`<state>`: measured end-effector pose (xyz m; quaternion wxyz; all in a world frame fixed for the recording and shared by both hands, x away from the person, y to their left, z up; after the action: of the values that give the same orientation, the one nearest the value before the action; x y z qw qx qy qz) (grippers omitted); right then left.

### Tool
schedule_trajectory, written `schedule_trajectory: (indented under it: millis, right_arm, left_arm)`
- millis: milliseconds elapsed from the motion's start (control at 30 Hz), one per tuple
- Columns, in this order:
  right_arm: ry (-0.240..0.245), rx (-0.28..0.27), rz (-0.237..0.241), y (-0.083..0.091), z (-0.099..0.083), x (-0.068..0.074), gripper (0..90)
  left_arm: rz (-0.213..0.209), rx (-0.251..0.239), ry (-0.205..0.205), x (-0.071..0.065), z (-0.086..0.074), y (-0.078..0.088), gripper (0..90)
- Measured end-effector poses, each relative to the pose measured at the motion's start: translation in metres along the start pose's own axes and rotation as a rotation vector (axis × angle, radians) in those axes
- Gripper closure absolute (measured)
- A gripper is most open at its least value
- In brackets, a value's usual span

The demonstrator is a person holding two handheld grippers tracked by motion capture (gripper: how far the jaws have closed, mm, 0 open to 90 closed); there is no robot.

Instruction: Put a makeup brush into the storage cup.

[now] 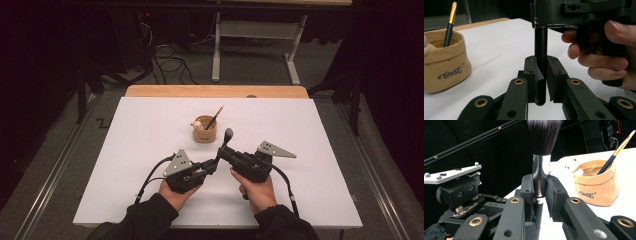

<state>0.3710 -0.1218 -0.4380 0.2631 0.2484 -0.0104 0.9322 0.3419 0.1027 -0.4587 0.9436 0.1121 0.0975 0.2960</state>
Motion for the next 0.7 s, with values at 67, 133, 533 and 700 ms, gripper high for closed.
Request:
schedule_trajectory:
  millis: [67,133,533,700]
  right_arm:
    - [0.0,0.001,0.0,-0.0001,-0.0001,0.0,78.2]
    - [0.0,0.002,-0.002,-0.0001,-0.0002,0.0,78.2]
    - [0.011,0.006,-0.006,-0.0007,-0.0009,0.0007,78.7]
    - [0.02,0.01,-0.009,-0.0009,-0.0013,0.0019,78.8]
  left_arm:
    - [0.0,0.001,0.001,0.0001,-0.0001,-0.0001,79.2]
    - [0.0,0.003,0.002,0.0002,-0.0002,-0.0002,79.2]
    - [-0.006,0.011,0.011,0.0008,-0.0007,-0.0011,78.8]
    - [-0.008,0.021,0.026,0.0021,-0.001,-0.0021,73.3]
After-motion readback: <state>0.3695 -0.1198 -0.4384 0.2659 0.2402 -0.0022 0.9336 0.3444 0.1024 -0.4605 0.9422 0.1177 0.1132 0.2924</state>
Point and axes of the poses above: each handheld gripper's, and its own axes: y roughly backward along the jaws, z roughly out of its top, x roughly to its left, the point moved 1 cm from there along -y, roughly forward along the jaws, and after that the axes turned 2 degrees about -y, right-handed, at the moved point
